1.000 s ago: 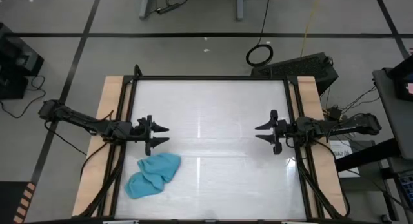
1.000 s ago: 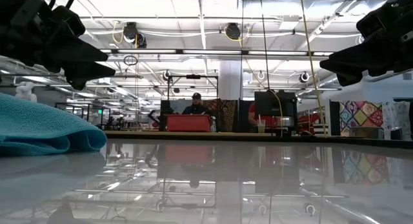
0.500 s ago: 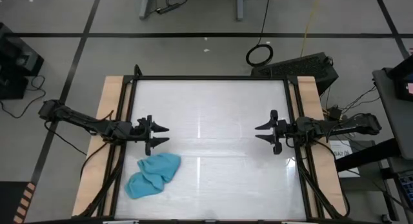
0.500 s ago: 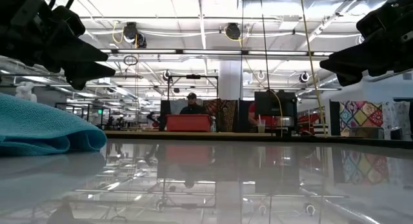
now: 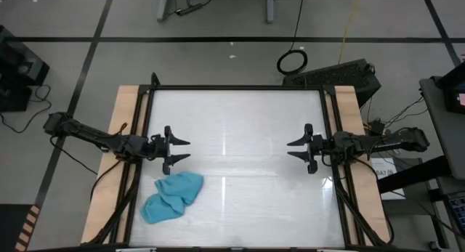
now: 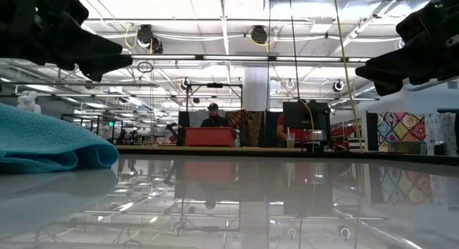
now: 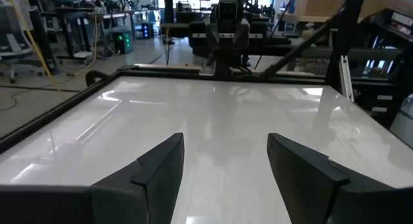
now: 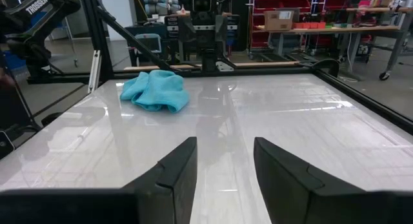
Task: Roll towel
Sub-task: Roll the blue microfiber cloth
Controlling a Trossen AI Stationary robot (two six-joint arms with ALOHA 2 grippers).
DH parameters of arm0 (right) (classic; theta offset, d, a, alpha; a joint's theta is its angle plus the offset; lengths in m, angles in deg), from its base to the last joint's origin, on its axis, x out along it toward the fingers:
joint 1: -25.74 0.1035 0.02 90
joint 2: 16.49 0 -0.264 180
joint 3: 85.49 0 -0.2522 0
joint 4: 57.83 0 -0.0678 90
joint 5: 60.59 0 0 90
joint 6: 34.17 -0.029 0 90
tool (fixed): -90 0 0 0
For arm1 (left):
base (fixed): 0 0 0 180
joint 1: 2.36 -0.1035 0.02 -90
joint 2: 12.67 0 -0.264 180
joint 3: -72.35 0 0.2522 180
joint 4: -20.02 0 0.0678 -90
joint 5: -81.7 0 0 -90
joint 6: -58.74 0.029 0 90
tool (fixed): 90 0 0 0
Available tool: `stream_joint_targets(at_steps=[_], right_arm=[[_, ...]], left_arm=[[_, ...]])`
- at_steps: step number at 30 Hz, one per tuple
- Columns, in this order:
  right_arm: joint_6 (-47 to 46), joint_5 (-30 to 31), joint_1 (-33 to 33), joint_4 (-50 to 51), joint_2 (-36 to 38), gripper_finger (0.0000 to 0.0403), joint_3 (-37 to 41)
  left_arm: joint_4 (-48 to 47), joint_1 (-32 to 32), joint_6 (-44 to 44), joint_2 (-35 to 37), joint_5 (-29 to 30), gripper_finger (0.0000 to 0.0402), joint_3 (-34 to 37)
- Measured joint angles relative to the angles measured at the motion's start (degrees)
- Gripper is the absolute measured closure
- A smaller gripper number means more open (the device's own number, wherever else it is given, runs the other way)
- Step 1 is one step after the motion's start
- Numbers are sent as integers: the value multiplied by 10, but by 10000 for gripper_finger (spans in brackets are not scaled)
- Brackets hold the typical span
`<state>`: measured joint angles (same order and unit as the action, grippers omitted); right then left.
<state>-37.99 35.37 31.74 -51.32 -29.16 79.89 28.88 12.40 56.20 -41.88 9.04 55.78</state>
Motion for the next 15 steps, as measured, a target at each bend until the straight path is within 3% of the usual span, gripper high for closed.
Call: stream_joint_targets(at_steps=[9,15], right_arm=[[0,0,0,0,0,259,0],[0,0,0,0,0,259,0]], left_arm=[[72,0,-1,0,4,173,0],[133,0,-75,0,5,173,0]])
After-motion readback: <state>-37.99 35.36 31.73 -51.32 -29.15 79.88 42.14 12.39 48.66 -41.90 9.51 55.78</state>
